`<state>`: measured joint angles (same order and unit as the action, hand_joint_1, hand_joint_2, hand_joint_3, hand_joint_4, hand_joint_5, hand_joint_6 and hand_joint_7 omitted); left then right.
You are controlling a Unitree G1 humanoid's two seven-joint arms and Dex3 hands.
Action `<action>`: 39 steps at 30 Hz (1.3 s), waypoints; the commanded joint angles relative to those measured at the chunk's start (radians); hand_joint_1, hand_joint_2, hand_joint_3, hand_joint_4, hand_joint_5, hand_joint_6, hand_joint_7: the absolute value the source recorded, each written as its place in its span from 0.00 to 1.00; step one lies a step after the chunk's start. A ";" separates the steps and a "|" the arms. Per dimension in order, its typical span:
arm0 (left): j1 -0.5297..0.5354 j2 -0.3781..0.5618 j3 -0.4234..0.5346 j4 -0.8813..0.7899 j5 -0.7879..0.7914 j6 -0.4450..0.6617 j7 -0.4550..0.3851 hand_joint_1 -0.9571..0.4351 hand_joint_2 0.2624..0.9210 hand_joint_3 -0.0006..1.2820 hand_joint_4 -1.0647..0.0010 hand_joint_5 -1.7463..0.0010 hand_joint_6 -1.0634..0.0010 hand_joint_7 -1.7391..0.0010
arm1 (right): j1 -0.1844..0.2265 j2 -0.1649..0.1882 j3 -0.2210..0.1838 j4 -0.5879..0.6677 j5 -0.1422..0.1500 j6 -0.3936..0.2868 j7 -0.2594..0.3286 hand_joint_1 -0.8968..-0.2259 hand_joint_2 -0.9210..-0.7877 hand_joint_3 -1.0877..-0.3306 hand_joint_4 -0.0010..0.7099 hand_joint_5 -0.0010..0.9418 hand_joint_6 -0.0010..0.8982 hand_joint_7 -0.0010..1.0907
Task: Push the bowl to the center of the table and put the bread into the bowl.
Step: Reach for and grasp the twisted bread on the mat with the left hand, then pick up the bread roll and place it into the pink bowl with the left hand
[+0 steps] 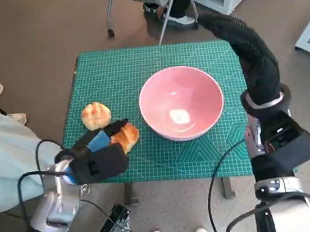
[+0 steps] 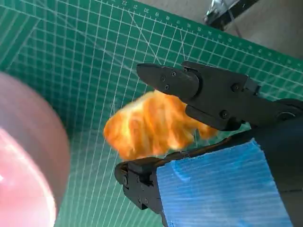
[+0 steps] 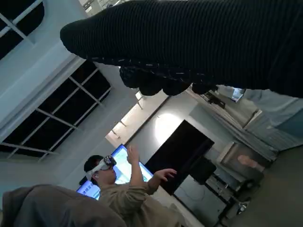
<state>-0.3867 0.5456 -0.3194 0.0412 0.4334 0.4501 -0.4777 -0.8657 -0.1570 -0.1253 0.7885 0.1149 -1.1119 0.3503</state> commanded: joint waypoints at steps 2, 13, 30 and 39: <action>-0.026 -0.041 -0.024 0.138 0.008 -0.045 0.028 0.42 0.94 0.00 0.74 1.00 0.68 0.98 | 0.022 -0.011 0.006 0.004 0.009 0.005 0.001 0.46 0.00 0.38 0.48 0.01 0.00 0.81; -0.041 -0.067 -0.007 0.284 0.014 -0.193 0.158 0.60 0.99 0.01 0.36 0.93 0.42 0.88 | 0.029 -0.011 0.015 -0.002 0.024 0.008 0.010 0.44 0.00 0.38 0.47 0.01 0.00 0.81; -0.012 -0.049 0.146 0.147 -0.047 -0.449 0.311 0.69 1.00 0.08 0.38 0.28 0.44 0.35 | 0.038 -0.014 0.022 -0.003 0.042 0.015 0.021 0.43 0.00 0.38 0.46 0.00 0.00 0.80; -0.039 -0.096 0.257 -0.062 -0.131 -0.418 0.311 0.69 1.00 0.07 0.36 0.30 0.43 0.34 | 0.040 -0.014 0.022 -0.001 0.052 0.015 0.026 0.43 0.00 0.39 0.46 0.00 0.00 0.80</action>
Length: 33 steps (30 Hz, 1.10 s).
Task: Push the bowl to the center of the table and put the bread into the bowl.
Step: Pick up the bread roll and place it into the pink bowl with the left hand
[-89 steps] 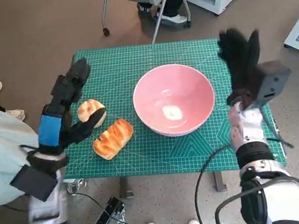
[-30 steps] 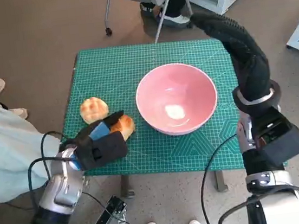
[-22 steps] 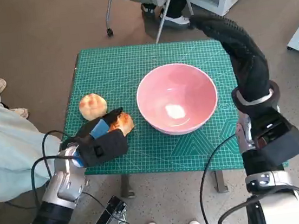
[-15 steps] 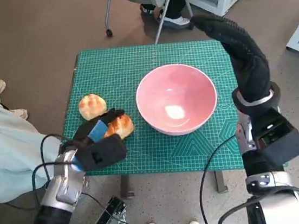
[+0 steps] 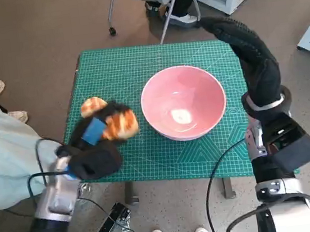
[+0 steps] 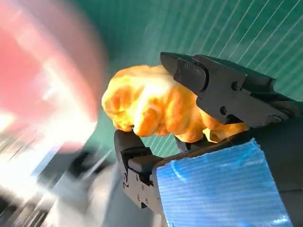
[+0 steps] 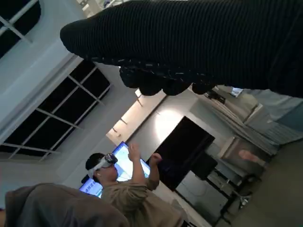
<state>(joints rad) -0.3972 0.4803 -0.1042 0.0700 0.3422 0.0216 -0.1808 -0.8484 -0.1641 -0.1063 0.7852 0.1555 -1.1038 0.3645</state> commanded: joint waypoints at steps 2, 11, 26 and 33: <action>-0.043 -0.049 0.057 -0.124 -0.048 0.009 0.027 0.69 1.00 0.07 0.36 0.30 0.44 0.34 | 0.023 -0.007 0.002 0.001 0.012 0.006 0.012 0.43 0.00 0.39 0.46 0.00 0.00 0.80; -0.157 -0.130 0.057 -0.149 -0.038 -0.078 0.108 0.69 1.00 0.05 0.34 0.32 0.43 0.34 | 0.024 -0.010 0.000 0.006 0.021 0.006 0.020 0.43 0.00 0.39 0.46 0.00 0.00 0.80; -0.399 -0.192 -0.103 0.241 0.010 -0.302 0.059 0.69 1.00 0.04 0.33 0.34 0.39 0.35 | 0.032 -0.022 -0.005 -0.002 0.035 0.006 0.031 0.41 0.00 0.41 0.45 0.00 0.00 0.80; -0.501 -0.214 -0.171 0.479 0.015 -0.343 -0.050 0.69 1.00 0.14 0.51 0.26 0.50 0.25 | 0.041 -0.022 -0.005 -0.014 0.034 0.003 0.025 0.40 0.00 0.41 0.45 0.00 0.00 0.80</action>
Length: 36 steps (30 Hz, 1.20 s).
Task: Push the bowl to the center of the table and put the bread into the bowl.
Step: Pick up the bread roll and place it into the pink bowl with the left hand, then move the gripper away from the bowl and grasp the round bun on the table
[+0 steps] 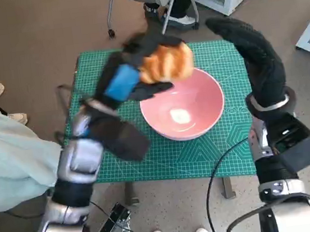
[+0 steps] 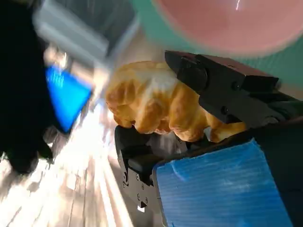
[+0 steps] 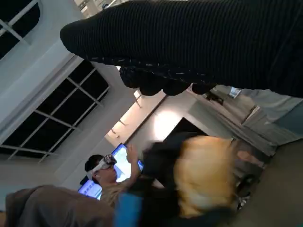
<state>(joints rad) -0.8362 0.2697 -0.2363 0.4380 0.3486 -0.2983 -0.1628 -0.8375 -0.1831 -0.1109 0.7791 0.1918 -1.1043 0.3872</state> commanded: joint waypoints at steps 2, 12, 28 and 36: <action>-0.084 0.000 -0.060 0.160 0.003 -0.014 -0.138 0.65 0.96 0.14 0.67 0.57 0.68 0.47 | 0.034 -0.003 -0.001 -0.012 -0.003 0.004 0.000 0.39 0.00 0.41 0.45 0.00 0.00 0.80; -0.131 0.004 -0.070 0.223 -0.014 0.096 -0.333 0.51 0.93 0.05 0.93 0.99 0.92 0.75 | 0.047 -0.004 -0.005 -0.026 -0.003 0.007 -0.007 0.38 0.00 0.43 0.45 0.00 0.01 0.79; -0.087 0.086 0.029 0.193 -0.143 -0.043 -0.411 0.47 0.93 0.01 0.91 0.99 0.88 0.81 | 0.048 -0.002 -0.012 -0.023 -0.003 0.009 -0.017 0.39 0.00 0.44 0.45 0.00 0.02 0.78; -0.024 0.206 0.108 0.052 -0.199 -0.021 -0.464 0.51 0.90 0.00 0.86 1.00 0.80 0.89 | 0.043 0.004 -0.010 -0.011 0.002 0.009 -0.013 0.39 0.00 0.44 0.45 0.00 0.02 0.77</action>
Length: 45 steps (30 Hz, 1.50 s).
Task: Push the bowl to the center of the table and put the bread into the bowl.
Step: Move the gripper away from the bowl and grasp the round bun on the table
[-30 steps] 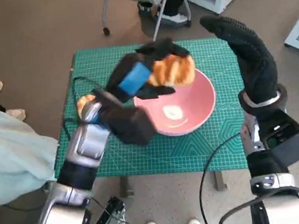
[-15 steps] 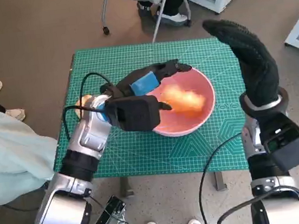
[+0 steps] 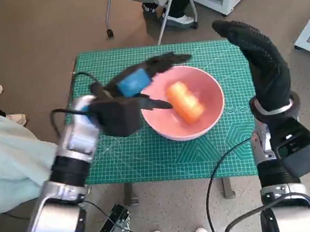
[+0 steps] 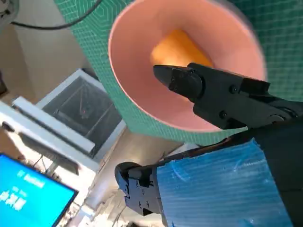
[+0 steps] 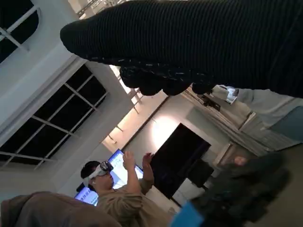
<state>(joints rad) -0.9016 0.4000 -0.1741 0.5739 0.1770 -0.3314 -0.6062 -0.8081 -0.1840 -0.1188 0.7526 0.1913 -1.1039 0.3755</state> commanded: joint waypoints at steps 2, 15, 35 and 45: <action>0.062 0.114 0.066 -0.134 -0.027 0.033 -0.027 0.53 0.89 0.00 0.84 1.00 0.78 0.90 | 0.011 0.008 -0.001 0.019 0.009 0.010 0.003 0.39 0.00 0.44 0.45 0.00 0.02 0.77; 0.117 0.339 0.127 0.018 0.069 0.021 0.054 0.54 0.87 0.00 0.82 1.00 0.74 0.93 | 0.003 0.008 -0.003 0.035 0.036 0.008 0.032 0.39 0.00 0.45 0.45 0.00 0.02 0.76; 0.014 0.357 0.003 0.385 0.232 0.047 0.153 0.57 0.84 0.00 0.86 1.00 0.74 0.98 | -0.006 0.002 0.000 0.041 0.039 0.010 0.042 0.39 0.00 0.45 0.45 0.00 0.03 0.76; -0.068 0.279 -0.070 0.557 0.283 0.071 0.201 0.57 0.83 0.00 0.87 1.00 0.75 0.99 | 0.002 -0.010 -0.002 0.026 0.033 0.009 0.041 0.39 0.00 0.45 0.45 0.00 0.02 0.77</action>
<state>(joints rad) -0.9353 0.7047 -0.2258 1.0893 0.4405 -0.2679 -0.4214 -0.8195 -0.1838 -0.1186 0.7819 0.2298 -1.1026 0.4081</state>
